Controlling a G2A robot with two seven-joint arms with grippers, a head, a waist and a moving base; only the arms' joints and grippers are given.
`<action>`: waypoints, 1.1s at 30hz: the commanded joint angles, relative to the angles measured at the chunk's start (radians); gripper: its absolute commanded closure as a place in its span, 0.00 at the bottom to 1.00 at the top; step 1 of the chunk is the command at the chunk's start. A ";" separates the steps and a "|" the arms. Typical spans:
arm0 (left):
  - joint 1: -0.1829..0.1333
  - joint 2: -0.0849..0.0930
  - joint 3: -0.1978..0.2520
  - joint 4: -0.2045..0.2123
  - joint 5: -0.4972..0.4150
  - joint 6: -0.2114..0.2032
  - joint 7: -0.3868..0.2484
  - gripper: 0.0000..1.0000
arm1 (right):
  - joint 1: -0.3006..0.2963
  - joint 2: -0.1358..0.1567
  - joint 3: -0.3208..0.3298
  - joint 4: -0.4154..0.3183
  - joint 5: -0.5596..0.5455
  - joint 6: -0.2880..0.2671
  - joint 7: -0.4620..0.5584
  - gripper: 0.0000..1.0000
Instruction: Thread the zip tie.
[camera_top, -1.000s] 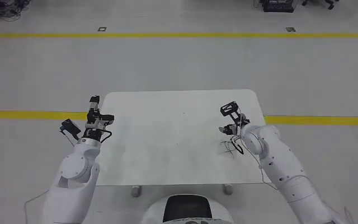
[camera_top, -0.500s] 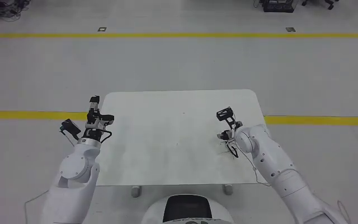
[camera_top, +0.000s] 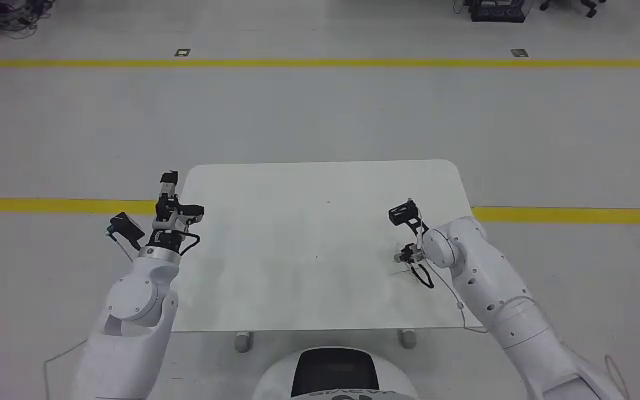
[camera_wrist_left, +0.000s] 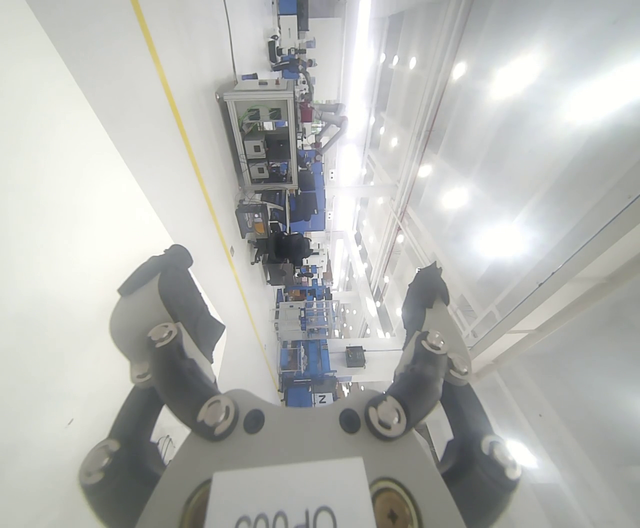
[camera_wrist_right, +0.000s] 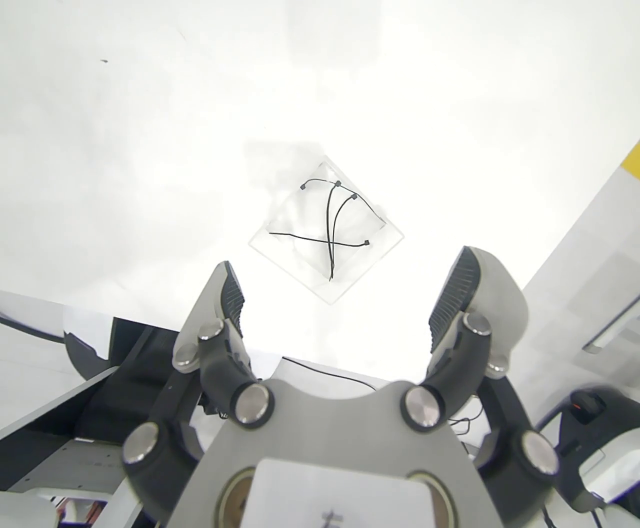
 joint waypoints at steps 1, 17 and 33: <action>0.000 0.000 0.000 0.000 0.000 0.000 0.000 0.00 | 0.000 0.000 0.000 0.000 0.000 0.000 0.000 0.00; 0.000 0.000 0.000 0.000 0.000 0.000 0.000 0.00 | 0.029 -0.021 -0.011 0.083 0.153 0.038 -0.001 0.00; 0.000 0.000 0.000 0.000 0.000 0.000 0.000 0.00 | 0.027 -0.025 -0.002 0.117 0.161 0.099 -0.022 0.26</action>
